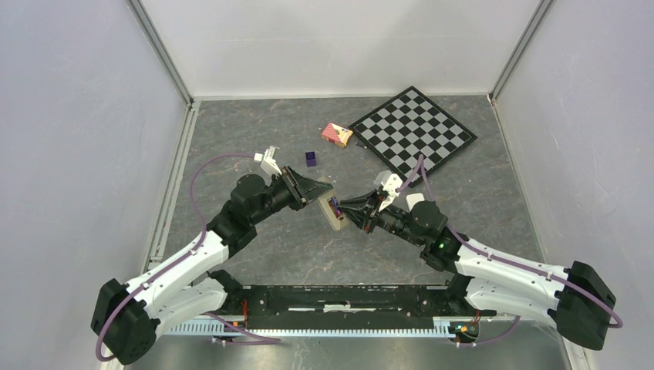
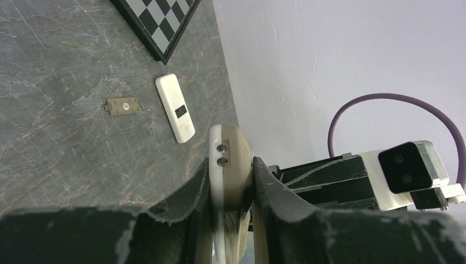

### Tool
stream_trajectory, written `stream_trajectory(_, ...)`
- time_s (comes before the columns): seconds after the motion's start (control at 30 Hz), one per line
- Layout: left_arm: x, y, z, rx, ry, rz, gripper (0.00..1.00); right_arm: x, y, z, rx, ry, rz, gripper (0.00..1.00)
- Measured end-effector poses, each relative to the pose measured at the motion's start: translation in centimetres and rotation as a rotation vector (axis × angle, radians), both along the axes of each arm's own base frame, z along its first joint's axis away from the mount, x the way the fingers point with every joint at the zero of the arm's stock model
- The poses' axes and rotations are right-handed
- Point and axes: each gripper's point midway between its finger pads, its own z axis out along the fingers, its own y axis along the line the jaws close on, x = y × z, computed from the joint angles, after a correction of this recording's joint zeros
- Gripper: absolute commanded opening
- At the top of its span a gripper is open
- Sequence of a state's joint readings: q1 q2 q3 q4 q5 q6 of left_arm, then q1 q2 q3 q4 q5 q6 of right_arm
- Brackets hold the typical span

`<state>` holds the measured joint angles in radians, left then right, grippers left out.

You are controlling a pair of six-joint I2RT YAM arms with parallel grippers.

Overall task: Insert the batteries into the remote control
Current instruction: Load the battery into the remote control.

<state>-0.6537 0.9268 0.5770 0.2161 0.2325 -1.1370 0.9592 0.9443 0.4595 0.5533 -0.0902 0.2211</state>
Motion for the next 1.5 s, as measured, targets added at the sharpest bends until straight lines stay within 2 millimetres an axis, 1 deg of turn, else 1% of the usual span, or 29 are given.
stream_trajectory(0.07, 0.1, 0.0, 0.0, 0.0, 0.0, 0.003, 0.02, 0.0, 0.0, -0.1, -0.004, 0.005, 0.001, 0.26)
stream_trajectory(0.13, 0.1, 0.1, 0.0, 0.001, 0.0, 0.006, 0.02, -0.1, 0.0, -0.3, -0.005, 0.015, 0.002, 0.32)
stream_trajectory(0.2, 0.1, 0.1, 0.0, 0.001, 0.0, 0.007, 0.02, -0.2, 0.0, -0.4, -0.002, 0.034, 0.003, 0.43)
stream_trajectory(0.3, 0.2, 0.1, 0.0, 0.002, -0.002, 0.009, 0.02, -0.5, -0.1, -0.6, 0.004, 0.077, 0.006, 0.54)
stream_trajectory(0.37, 0.3, 0.2, -0.1, 0.007, -0.002, 0.015, 0.02, -0.7, -0.1, -0.4, 0.006, 0.116, 0.009, 0.64)
stream_trajectory(0.43, 0.3, 0.2, -0.1, 0.014, -0.01, 0.016, 0.02, -0.8, 0.0, 0.1, 0.017, 0.156, 0.009, 0.75)
stream_trajectory(0.5, 0.3, 0.2, -0.2, 0.02, -0.018, 0.016, 0.02, -0.8, -0.1, 1.0, 0.039, 0.214, -0.008, 0.89)
stream_trajectory(0.53, 0.4, 0.3, -0.2, 0.026, -0.024, 0.016, 0.02, -0.8, -0.3, 1.4, 0.053, 0.242, -0.018, 0.97)
stream_trajectory(0.63, 0.4, 0.3, -0.3, 0.043, -0.045, 0.015, 0.02, -0.6, -0.9, 2.3, 0.105, 0.34, -0.066, 0.98)
stream_trajectory(0.77, 0.5, 0.4, -0.3, 0.066, -0.077, 0.013, 0.02, -0.7, -1.3, 1.7, 0.192, 0.524, -0.118, 0.98)
stream_trajectory(0.83, 0.6, 0.6, -0.2, 0.075, -0.096, 0.019, 0.02, -0.9, -1.5, 0.8, 0.25, 0.628, -0.139, 0.98)
stream_trajectory(0.93, 0.9, 0.7, 0.0, 0.078, -0.121, 0.032, 0.02, -1.3, -2.3, -1.4, 0.363, 0.782, -0.175, 0.98)
stream_trajectory(1.0, 1.0, 0.7, 0.1, 0.075, -0.128, 0.036, 0.02, -1.4, -2.9, -3.3, 0.43, 0.879, -0.206, 0.98)
stream_trajectory(1.07, 1.0, 0.7, 0.1, 0.075, -0.13, 0.036, 0.02, -1.2, -3.1, -4.3, 0.484, 0.948, -0.233, 0.98)
stream_trajectory(1.13, 1.0, 0.7, 0.1, 0.074, -0.131, 0.036, 0.02, -1.0, -2.9, -3.7, 0.546, 0.987, -0.228, 0.98)
stream_trajectory(1.23, 1.2, 0.6, 0.0, 0.073, -0.132, 0.035, 0.02, -0.7, -2.4, -2.0, 0.649, 1.028, -0.187, 0.98)
stream_trajectory(1.3, 1.2, 0.5, 0.1, 0.071, -0.135, 0.035, 0.02, -0.5, -2.0, -1.3, 0.7, 1.058, -0.164, 0.98)
stream_trajectory(1.33, 1.2, 0.5, 0.0, 0.072, -0.136, 0.034, 0.02, -0.4, -1.7, -1.1, 0.722, 1.075, -0.154, 0.98)
stream_trajectory(1.5, 1.3, 0.5, 0.2, 0.071, -0.148, 0.036, 0.02, -0.1, -1.0, -1.4, 0.765, 1.154, -0.136, 0.98)
